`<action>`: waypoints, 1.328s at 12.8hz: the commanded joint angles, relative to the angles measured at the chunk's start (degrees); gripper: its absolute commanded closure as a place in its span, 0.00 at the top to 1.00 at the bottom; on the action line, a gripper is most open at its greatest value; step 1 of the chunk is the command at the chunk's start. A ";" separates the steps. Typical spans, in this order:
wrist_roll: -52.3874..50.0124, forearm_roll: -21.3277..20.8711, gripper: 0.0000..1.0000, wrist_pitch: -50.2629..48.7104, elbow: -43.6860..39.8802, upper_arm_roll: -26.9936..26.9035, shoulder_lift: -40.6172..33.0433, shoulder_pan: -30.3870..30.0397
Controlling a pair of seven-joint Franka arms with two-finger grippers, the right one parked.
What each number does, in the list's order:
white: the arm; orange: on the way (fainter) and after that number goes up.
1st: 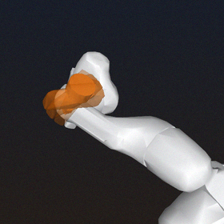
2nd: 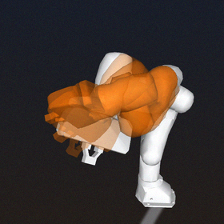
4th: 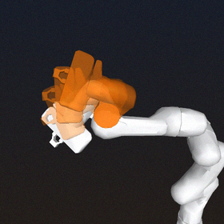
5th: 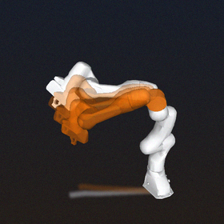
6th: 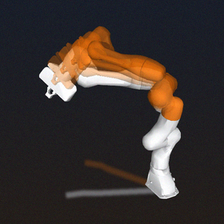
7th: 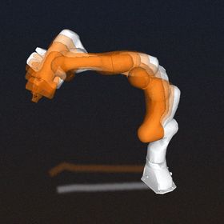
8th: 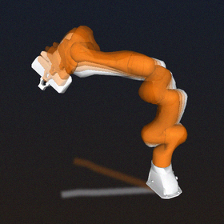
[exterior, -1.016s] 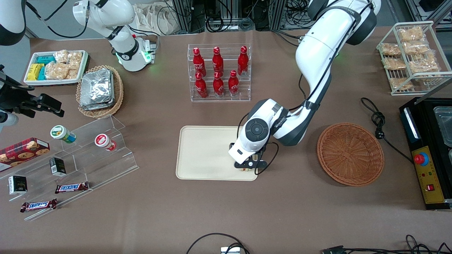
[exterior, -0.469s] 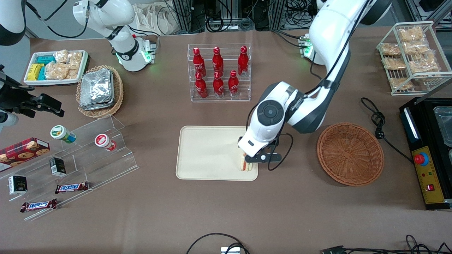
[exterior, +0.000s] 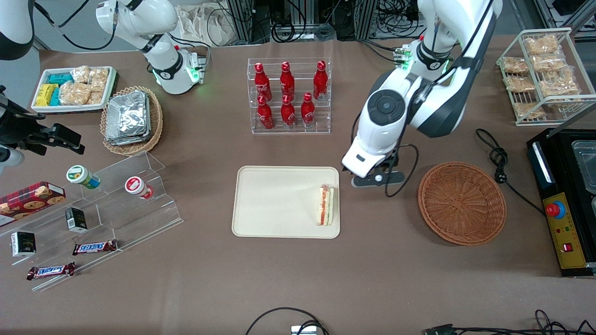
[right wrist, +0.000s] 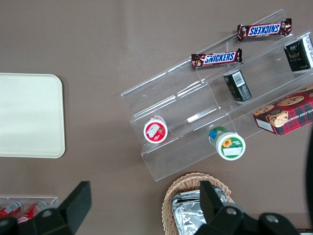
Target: Place sandwich from basket to tray
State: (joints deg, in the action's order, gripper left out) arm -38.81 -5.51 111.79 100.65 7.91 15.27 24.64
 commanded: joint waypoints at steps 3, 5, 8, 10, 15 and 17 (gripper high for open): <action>11.52 0.23 1.00 -5.16 0.95 -8.23 -5.16 -0.03; 19.61 0.76 1.00 -7.46 1.04 -13.24 -6.65 -0.03; 24.92 2.42 1.00 -8.43 0.34 -19.40 -7.62 -0.03; 25.10 4.80 1.00 -10.35 -1.59 -22.66 -7.45 -0.03; 24.93 4.80 1.00 -15.72 -9.58 -23.81 -4.47 0.06; 24.84 4.89 1.00 -18.00 -13.18 -23.73 -2.45 0.15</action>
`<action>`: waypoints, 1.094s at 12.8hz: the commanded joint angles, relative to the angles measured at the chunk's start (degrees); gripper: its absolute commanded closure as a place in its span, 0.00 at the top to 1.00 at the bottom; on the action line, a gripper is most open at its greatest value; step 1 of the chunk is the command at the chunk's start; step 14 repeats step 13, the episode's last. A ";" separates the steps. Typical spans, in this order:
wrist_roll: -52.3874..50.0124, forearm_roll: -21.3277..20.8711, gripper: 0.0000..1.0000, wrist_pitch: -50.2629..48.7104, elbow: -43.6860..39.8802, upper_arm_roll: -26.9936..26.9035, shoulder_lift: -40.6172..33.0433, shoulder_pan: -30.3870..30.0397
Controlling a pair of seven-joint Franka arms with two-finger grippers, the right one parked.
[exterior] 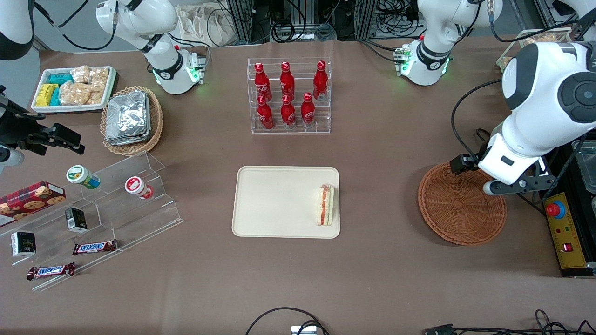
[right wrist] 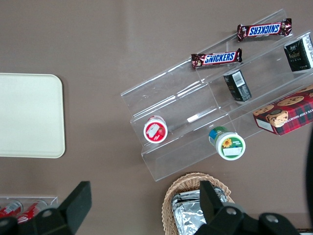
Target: Place sandwich from basket to tray
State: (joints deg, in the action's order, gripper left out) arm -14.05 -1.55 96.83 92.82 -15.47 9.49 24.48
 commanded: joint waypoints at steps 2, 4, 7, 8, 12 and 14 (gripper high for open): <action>0.16 0.76 1.00 -4.19 -6.95 -0.44 4.22 0.21; 0.25 0.93 1.00 -4.28 -6.87 -0.52 4.14 0.04; 0.86 7.76 1.00 -4.80 -6.78 -0.35 4.22 -4.95; 2.86 8.40 1.00 -4.89 -6.78 -0.44 4.31 -5.93; 4.73 7.79 1.00 -4.90 -6.78 -0.44 4.40 -6.20; 4.64 7.79 1.00 -4.90 -6.86 -0.44 4.40 -6.20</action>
